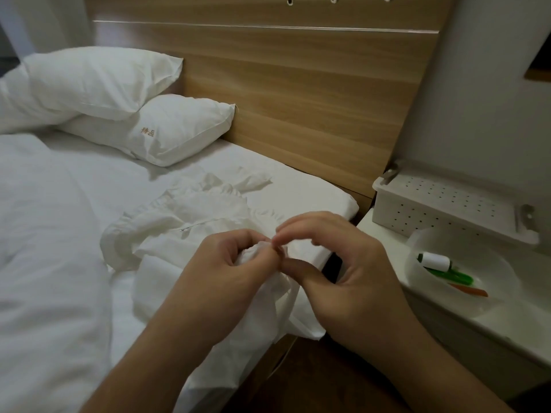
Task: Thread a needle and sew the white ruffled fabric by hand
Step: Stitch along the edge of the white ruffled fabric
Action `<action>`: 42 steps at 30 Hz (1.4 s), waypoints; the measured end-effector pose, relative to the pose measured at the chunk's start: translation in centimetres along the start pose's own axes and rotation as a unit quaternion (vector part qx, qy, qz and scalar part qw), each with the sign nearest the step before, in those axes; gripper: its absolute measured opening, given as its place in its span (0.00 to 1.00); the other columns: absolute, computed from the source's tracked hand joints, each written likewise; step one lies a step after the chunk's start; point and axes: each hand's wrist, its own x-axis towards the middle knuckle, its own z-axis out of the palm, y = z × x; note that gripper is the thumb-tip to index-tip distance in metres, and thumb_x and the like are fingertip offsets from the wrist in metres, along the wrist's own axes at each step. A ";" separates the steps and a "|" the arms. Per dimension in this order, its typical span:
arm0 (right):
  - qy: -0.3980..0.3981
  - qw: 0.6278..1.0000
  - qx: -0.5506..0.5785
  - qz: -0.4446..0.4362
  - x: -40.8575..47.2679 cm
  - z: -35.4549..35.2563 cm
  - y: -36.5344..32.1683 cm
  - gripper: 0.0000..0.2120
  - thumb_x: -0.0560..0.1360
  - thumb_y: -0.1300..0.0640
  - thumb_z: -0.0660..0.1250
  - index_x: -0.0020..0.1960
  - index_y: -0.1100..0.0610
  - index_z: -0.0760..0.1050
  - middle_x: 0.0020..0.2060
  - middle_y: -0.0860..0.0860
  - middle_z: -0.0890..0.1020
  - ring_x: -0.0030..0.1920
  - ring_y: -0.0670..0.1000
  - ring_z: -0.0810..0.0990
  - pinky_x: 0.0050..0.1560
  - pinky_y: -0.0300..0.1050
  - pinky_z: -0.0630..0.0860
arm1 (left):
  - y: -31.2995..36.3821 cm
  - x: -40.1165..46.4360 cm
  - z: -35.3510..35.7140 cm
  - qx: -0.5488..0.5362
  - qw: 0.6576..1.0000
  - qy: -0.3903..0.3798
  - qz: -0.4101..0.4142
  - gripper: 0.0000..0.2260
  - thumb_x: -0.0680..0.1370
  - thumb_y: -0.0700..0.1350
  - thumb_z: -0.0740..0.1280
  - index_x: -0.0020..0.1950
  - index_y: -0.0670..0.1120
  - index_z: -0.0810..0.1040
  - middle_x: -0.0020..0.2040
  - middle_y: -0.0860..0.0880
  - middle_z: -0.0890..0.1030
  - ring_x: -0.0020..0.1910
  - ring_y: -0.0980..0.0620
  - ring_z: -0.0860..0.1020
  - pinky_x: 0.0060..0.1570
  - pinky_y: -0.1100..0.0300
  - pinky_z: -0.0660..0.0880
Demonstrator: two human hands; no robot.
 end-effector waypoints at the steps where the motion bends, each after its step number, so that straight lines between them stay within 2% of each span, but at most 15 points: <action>1: 0.008 1.000 0.008 -0.006 0.0 0.2 0.0 0.12 0.73 0.65 0.77 0.53 0.50 0.84 0.51 0.41 0.84 0.59 0.49 0.82 0.56 0.39 0.75 | 0.0 0.0 0.0 0.000 1.000 -0.003 -0.003 0.09 0.79 0.49 0.69 0.43 0.50 0.88 0.42 0.46 0.87 0.46 0.45 0.86 0.50 0.44 0.83; 6: 0.061 0.997 0.041 -0.006 -0.1 0.6 0.4 0.12 0.70 0.70 0.78 0.43 0.54 0.85 0.44 0.43 0.85 0.51 0.51 0.84 0.49 0.37 0.75 | 0.0 0.0 -0.3 -0.013 1.000 -0.019 -0.019 0.08 0.78 0.47 0.71 0.42 0.50 0.88 0.40 0.46 0.87 0.44 0.47 0.87 0.46 0.51 0.82; 10: 0.058 0.994 0.088 0.037 -0.2 0.8 0.4 0.13 0.71 0.71 0.74 0.42 0.53 0.82 0.43 0.45 0.85 0.51 0.53 0.83 0.50 0.54 0.79 | 0.0 0.1 -0.2 0.006 0.999 -0.029 -0.017 0.06 0.77 0.49 0.72 0.42 0.51 0.88 0.39 0.49 0.87 0.42 0.52 0.86 0.42 0.59 0.79; 12: 0.075 0.984 0.142 0.071 -0.2 0.8 0.1 0.14 0.72 0.74 0.72 0.41 0.55 0.81 0.42 0.48 0.85 0.50 0.55 0.84 0.53 0.56 0.80 | -0.2 0.2 -0.1 0.044 0.999 -0.012 -0.003 0.07 0.78 0.48 0.72 0.41 0.51 0.87 0.39 0.53 0.87 0.41 0.56 0.85 0.39 0.66 0.77; 17: 0.120 0.926 0.321 0.158 0.6 -0.2 -1.3 0.05 0.78 0.71 0.66 0.45 0.64 0.78 0.41 0.57 0.86 0.50 0.56 0.87 0.57 0.47 0.82 | -0.7 0.4 0.0 0.147 0.988 0.033 0.031 0.07 0.79 0.46 0.72 0.41 0.53 0.85 0.40 0.58 0.85 0.46 0.61 0.81 0.42 0.73 0.74; 19: 0.115 0.893 0.395 0.184 0.9 -0.8 -1.7 0.04 0.80 0.64 0.62 0.50 0.66 0.73 0.36 0.59 0.84 0.43 0.59 0.87 0.50 0.47 0.84 | -0.7 0.5 -0.1 0.135 0.990 0.043 0.023 0.07 0.79 0.46 0.73 0.41 0.52 0.85 0.40 0.59 0.84 0.45 0.63 0.81 0.40 0.75 0.73; 21: 0.110 0.864 0.448 0.202 1.3 -1.6 -2.0 0.04 0.83 0.62 0.59 0.51 0.63 0.70 0.31 0.58 0.75 0.31 0.59 0.80 0.40 0.50 0.82 | -0.8 0.6 -0.2 0.121 0.991 0.050 0.013 0.07 0.79 0.45 0.73 0.40 0.51 0.85 0.38 0.58 0.84 0.41 0.63 0.81 0.37 0.75 0.72; 24: 0.088 0.898 0.369 0.224 1.3 -2.7 -1.6 0.03 0.83 0.60 0.62 0.50 0.60 0.71 0.30 0.54 0.68 0.28 0.53 0.67 0.29 0.47 0.71 | -0.9 0.5 -0.4 0.109 0.993 0.055 0.002 0.07 0.79 0.46 0.73 0.41 0.51 0.85 0.40 0.59 0.84 0.41 0.63 0.80 0.36 0.75 0.71; 26: 0.032 0.959 0.192 0.206 1.1 -3.3 -1.0 0.03 0.80 0.57 0.68 0.51 0.52 0.74 0.31 0.49 0.71 0.30 0.49 0.70 0.30 0.43 0.72 | -0.9 0.5 -0.4 0.108 0.993 0.053 0.005 0.06 0.80 0.46 0.72 0.43 0.50 0.85 0.42 0.59 0.84 0.44 0.64 0.80 0.37 0.77 0.70; 27: -0.010 0.979 0.088 0.182 0.9 -3.4 -0.7 0.08 0.78 0.55 0.72 0.51 0.47 0.74 0.32 0.48 0.73 0.31 0.45 0.71 0.32 0.41 0.75 | -0.8 0.4 -0.4 0.106 0.993 0.051 0.007 0.06 0.80 0.46 0.71 0.43 0.49 0.85 0.43 0.59 0.84 0.45 0.64 0.80 0.38 0.77 0.70; 30: -0.127 0.966 -0.181 0.137 0.6 -2.8 0.2 0.13 0.74 0.43 0.75 0.54 0.40 0.74 0.36 0.41 0.77 0.36 0.42 0.77 0.39 0.39 0.80 | -0.7 0.5 -0.3 0.079 0.996 0.050 0.003 0.07 0.80 0.46 0.71 0.43 0.48 0.85 0.41 0.55 0.84 0.42 0.63 0.80 0.37 0.75 0.72; 32: -0.139 0.948 -0.253 0.134 0.4 -2.1 0.5 0.10 0.76 0.39 0.72 0.52 0.42 0.78 0.39 0.38 0.81 0.40 0.41 0.79 0.45 0.42 0.82 | -0.7 0.5 -0.3 0.061 0.997 0.051 -0.006 0.07 0.79 0.46 0.71 0.42 0.48 0.84 0.39 0.52 0.84 0.39 0.60 0.80 0.35 0.73 0.72; 35: -0.080 0.961 -0.224 0.144 0.4 -1.8 1.0 0.08 0.77 0.41 0.72 0.45 0.44 0.81 0.34 0.39 0.81 0.37 0.43 0.80 0.40 0.42 0.82 | -0.7 0.5 -0.3 0.051 0.998 0.045 -0.012 0.07 0.79 0.46 0.71 0.41 0.48 0.85 0.40 0.51 0.84 0.41 0.57 0.81 0.35 0.73 0.72; 38: -0.016 0.978 -0.117 0.173 0.6 -2.0 1.0 0.09 0.77 0.44 0.71 0.40 0.46 0.81 0.30 0.44 0.80 0.33 0.45 0.79 0.32 0.45 0.79 | -0.4 0.4 -0.3 0.055 0.998 0.032 -0.008 0.06 0.79 0.46 0.72 0.43 0.51 0.86 0.43 0.58 0.86 0.45 0.63 0.81 0.41 0.70 0.72; 42: 0.039 0.967 0.079 0.238 1.0 -2.3 0.6 0.17 0.78 0.46 0.67 0.35 0.54 0.81 0.25 0.47 0.77 0.27 0.43 0.74 0.37 0.45 0.71 | -0.4 0.4 -0.3 0.071 0.997 0.020 0.014 0.08 0.80 0.46 0.72 0.43 0.52 0.88 0.42 0.59 0.86 0.48 0.64 0.82 0.42 0.74 0.72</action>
